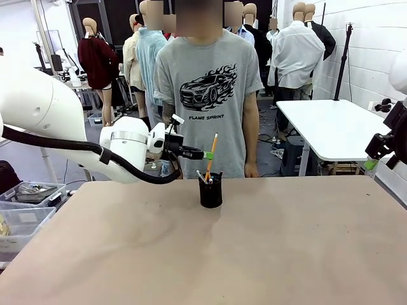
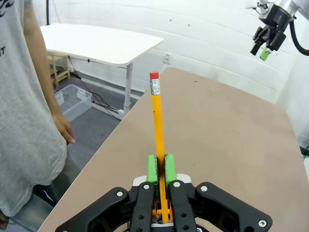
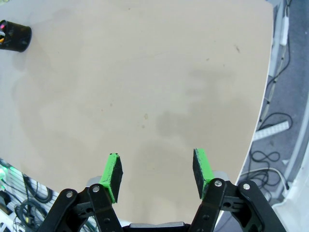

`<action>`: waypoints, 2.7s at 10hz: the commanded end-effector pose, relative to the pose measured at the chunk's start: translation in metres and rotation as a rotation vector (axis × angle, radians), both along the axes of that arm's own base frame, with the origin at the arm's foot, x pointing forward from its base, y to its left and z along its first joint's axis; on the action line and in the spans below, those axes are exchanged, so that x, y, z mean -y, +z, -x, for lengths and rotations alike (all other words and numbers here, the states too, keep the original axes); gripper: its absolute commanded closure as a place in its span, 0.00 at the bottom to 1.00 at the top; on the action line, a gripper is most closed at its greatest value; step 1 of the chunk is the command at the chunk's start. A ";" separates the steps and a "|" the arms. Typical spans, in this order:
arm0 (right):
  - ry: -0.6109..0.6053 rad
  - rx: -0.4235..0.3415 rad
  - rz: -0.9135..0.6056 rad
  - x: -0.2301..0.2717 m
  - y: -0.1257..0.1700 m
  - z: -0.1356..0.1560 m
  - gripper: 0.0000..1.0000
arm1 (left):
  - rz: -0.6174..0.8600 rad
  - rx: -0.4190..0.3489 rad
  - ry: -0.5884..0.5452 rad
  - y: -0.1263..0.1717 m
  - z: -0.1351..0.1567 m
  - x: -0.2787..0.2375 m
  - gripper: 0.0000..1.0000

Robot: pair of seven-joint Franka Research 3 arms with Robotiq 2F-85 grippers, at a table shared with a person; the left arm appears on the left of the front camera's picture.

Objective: Place the pens into the pen holder.
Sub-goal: Pick up a writing instrument from the table and place it into the Pen holder.

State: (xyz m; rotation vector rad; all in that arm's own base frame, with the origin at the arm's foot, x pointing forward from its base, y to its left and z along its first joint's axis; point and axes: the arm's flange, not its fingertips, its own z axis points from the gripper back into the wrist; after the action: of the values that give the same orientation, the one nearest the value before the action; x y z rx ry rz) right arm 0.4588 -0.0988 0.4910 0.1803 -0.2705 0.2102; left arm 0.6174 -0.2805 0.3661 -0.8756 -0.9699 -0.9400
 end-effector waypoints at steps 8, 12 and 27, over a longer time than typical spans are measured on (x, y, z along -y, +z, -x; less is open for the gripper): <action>-0.001 0.000 0.005 -0.001 -0.002 0.002 0.26 | -0.016 -0.014 -0.006 -0.011 -0.004 0.001 0.47; -0.001 0.000 0.005 -0.001 -0.002 0.002 0.26 | -0.004 0.013 -0.001 0.008 0.003 -0.014 0.47; -0.001 0.000 0.005 -0.001 -0.002 0.002 0.26 | -0.713 -0.631 0.929 0.136 0.195 -0.364 0.47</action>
State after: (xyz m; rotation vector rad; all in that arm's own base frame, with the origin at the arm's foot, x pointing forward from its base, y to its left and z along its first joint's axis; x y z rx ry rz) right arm 0.4585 -0.0999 0.4907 0.1818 -0.2705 0.2082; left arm 0.4363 0.0798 0.5088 -0.0035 -0.2858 -0.1695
